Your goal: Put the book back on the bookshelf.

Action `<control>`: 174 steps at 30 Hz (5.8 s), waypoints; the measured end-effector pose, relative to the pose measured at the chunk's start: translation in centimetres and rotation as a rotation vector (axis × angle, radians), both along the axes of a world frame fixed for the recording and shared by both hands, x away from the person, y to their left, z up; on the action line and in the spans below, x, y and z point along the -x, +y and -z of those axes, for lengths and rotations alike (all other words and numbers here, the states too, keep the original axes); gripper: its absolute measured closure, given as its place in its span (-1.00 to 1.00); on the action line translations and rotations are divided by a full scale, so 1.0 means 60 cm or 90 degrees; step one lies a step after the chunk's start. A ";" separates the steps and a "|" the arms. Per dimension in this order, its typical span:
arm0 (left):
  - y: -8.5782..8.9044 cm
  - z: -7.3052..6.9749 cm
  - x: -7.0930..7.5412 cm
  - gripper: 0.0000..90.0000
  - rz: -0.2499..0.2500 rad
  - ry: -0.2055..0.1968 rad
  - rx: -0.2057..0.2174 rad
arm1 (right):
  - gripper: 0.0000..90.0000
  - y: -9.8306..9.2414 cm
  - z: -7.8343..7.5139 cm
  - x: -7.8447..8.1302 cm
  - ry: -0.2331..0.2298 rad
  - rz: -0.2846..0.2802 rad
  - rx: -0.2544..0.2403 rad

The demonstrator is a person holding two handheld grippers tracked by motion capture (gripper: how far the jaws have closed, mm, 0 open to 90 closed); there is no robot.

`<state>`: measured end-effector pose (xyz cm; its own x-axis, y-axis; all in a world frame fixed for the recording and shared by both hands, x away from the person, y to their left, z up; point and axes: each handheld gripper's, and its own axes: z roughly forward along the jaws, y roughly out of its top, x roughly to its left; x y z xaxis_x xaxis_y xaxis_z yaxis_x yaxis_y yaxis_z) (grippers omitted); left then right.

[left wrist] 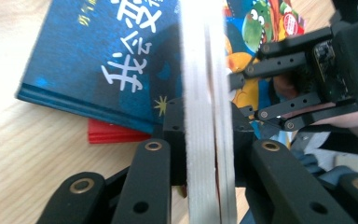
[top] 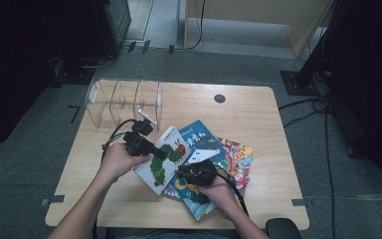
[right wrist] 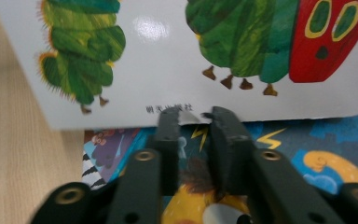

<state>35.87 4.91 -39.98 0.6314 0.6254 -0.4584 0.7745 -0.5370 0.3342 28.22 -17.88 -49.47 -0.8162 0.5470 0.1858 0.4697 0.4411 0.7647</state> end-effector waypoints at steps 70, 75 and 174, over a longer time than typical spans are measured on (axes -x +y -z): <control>0.055 -0.160 -0.188 0.72 -0.230 -0.058 -0.162 | 0.13 -0.011 0.000 -0.012 -0.052 0.025 0.042; 0.048 -0.151 -0.211 0.71 -0.252 -0.055 -0.158 | 0.14 -0.012 0.000 -0.012 -0.052 0.026 0.042; 0.099 -0.092 -0.093 0.26 -0.185 -0.136 -0.055 | 0.35 -0.083 -0.020 -0.018 -0.037 0.078 0.013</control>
